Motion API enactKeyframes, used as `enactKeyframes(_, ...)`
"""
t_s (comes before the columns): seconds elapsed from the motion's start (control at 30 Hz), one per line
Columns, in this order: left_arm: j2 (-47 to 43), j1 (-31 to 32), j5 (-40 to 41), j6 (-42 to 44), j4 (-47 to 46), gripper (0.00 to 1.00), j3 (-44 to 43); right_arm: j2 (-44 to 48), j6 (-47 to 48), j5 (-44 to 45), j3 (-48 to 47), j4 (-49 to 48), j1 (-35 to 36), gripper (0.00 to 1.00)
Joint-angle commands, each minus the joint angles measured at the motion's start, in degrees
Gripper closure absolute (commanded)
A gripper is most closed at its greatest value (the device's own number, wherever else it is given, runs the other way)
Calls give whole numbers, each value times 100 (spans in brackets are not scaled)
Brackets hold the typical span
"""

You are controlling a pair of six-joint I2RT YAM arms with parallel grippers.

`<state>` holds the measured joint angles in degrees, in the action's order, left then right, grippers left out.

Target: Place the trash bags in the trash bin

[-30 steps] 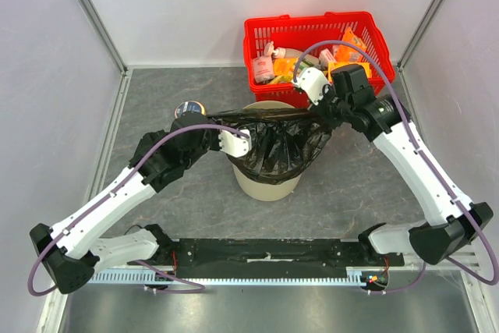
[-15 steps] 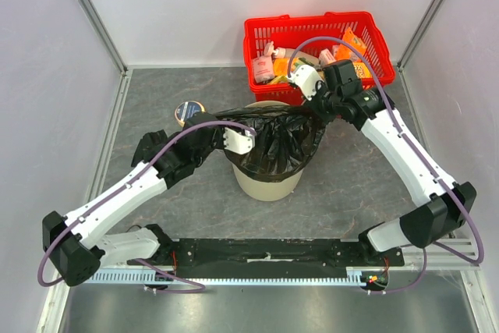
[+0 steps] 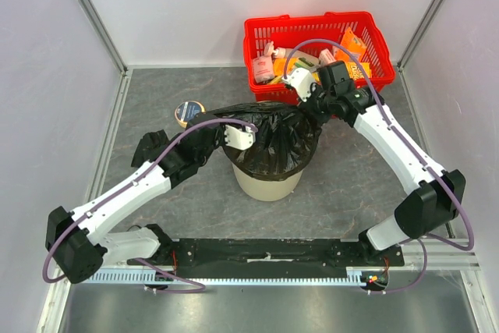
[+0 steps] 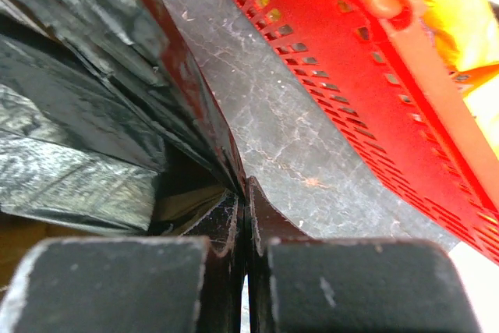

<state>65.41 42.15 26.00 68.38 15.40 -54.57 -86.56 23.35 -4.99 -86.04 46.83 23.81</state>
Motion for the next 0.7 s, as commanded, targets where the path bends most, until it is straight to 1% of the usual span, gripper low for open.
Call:
enactKeyframes(0.0, 95, -49, -16, -184, -309, 97, 60, -124, -103, -282, 140, -209, -35, 100)
enactKeyframes(0.2, 139, -102, -112, -211, -239, 96, 157, -107, -68, -458, 324, -209, -35, 100)
enactKeyframes(0.4, 86, -260, -297, -351, -186, 95, 271, -71, -33, -353, 588, -323, -35, 100)
enactKeyframes(0.67, 156, -708, -429, -834, -617, 97, -36, -10, -24, -300, 781, -438, -52, 100)
